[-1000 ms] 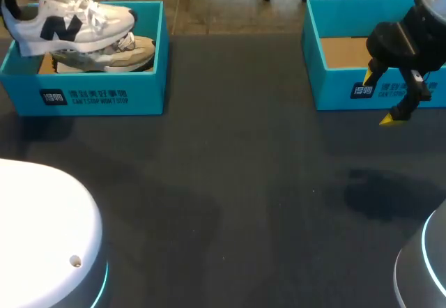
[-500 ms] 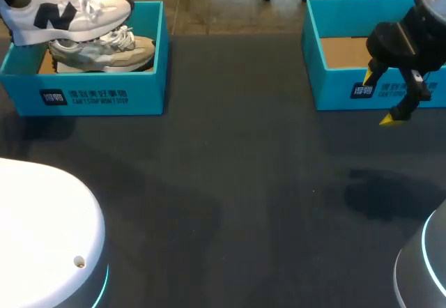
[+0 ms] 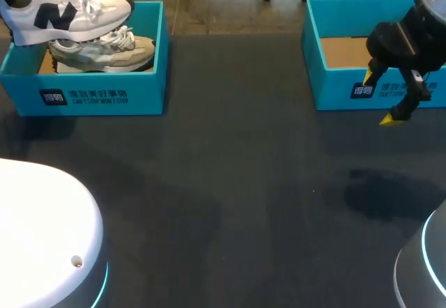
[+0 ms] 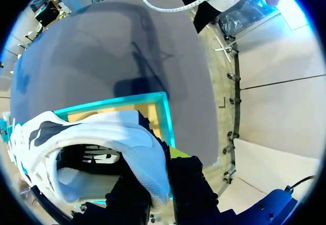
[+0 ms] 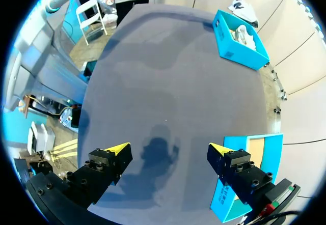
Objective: Take the shoe out of the shoebox, open the shoe tongue, remove and reinsert the insole, then place the shoe into the shoebox
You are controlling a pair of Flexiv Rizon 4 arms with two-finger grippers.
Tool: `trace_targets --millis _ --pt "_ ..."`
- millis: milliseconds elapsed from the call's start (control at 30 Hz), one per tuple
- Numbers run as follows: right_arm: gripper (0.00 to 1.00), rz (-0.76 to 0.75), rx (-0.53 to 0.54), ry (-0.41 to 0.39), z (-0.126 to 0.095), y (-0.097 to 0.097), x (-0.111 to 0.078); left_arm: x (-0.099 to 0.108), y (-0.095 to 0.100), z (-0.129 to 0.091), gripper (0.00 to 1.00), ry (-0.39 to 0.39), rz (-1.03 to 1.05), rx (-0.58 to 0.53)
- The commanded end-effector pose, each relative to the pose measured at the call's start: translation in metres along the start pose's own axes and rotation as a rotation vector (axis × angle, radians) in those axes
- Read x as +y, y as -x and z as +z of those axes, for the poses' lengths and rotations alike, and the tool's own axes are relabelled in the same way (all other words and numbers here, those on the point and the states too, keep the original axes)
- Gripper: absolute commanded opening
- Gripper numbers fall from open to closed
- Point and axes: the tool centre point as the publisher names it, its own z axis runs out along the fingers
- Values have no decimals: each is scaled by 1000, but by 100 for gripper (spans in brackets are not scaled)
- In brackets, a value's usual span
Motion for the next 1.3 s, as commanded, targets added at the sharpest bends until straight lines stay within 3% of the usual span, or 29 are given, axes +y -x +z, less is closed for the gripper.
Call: trace_targets --millis 33,400,600,1000,1300 --pt "100 0 2 -2 1 1 1 -14 14 -12 0 47 -101 36" --pt "100 0 2 -2 1 1 1 -61 52 -36 0 58 -159 35" --pt "100 0 2 -2 1 1 1 -98 78 -51 0 63 -170 46" --pt "100 0 2 -2 1 1 1 -165 142 -78 0 57 -181 43" --pt "100 0 2 -2 1 1 1 -217 194 -84 0 69 -192 46"
